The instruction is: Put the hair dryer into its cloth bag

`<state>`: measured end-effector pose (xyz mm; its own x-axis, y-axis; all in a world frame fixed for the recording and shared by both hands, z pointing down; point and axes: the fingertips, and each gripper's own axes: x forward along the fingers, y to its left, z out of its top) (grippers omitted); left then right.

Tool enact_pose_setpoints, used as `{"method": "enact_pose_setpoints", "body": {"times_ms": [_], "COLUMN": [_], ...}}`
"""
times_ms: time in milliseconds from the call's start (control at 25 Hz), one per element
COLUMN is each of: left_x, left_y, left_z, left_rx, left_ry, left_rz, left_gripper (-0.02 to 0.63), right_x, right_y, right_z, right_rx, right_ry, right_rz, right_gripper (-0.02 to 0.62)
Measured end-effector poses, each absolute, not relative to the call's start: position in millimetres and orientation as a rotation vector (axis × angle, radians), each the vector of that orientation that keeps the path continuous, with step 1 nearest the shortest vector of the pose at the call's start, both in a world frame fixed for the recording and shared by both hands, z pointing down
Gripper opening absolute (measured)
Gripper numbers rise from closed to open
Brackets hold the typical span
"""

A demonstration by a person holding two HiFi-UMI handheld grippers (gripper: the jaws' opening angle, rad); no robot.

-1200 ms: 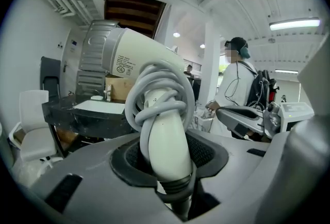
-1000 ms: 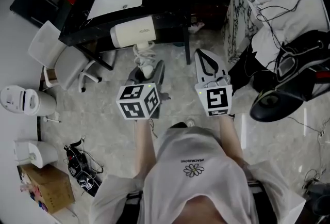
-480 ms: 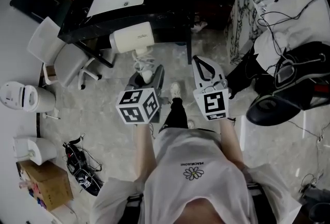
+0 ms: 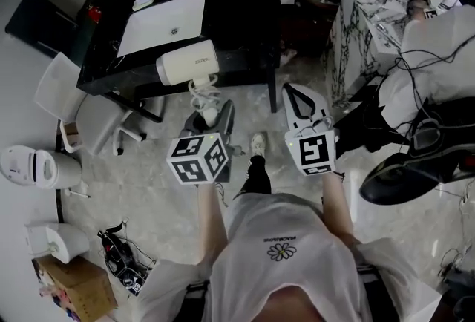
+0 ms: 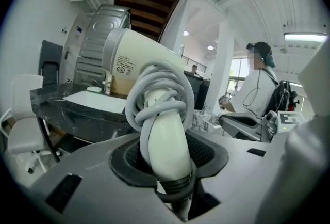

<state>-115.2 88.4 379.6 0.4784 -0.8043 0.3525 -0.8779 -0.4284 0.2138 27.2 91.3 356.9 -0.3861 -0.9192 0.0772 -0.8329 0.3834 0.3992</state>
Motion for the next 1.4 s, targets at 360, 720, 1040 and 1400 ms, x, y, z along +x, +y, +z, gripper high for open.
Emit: {"method": "enact_pose_setpoints", "body": {"times_ms": [360, 720, 1040, 1400], "left_x": [-124, -144, -139, -123], "left_y": [-45, -158, -200, -209], "left_z": [363, 367, 374, 375], "left_rx": [2.413, 2.397, 2.39, 2.308], "left_ry": [-1.358, -1.306, -1.304, -1.428], "left_rz": [0.281, 0.33, 0.352, 0.329], "left_gripper": [0.167, 0.167, 0.167, 0.168], "right_x": [23, 3, 8, 31], "right_y": [-37, -153, -193, -209], "right_z": [340, 330, 344, 342], "right_rx": [1.495, 1.465, 1.379, 1.3], "right_ry": [-2.273, -2.222, -2.167, -2.409], "right_rz": [-0.491, -0.526, -0.561, -0.415], "right_gripper": [0.012, 0.012, 0.012, 0.012]}}
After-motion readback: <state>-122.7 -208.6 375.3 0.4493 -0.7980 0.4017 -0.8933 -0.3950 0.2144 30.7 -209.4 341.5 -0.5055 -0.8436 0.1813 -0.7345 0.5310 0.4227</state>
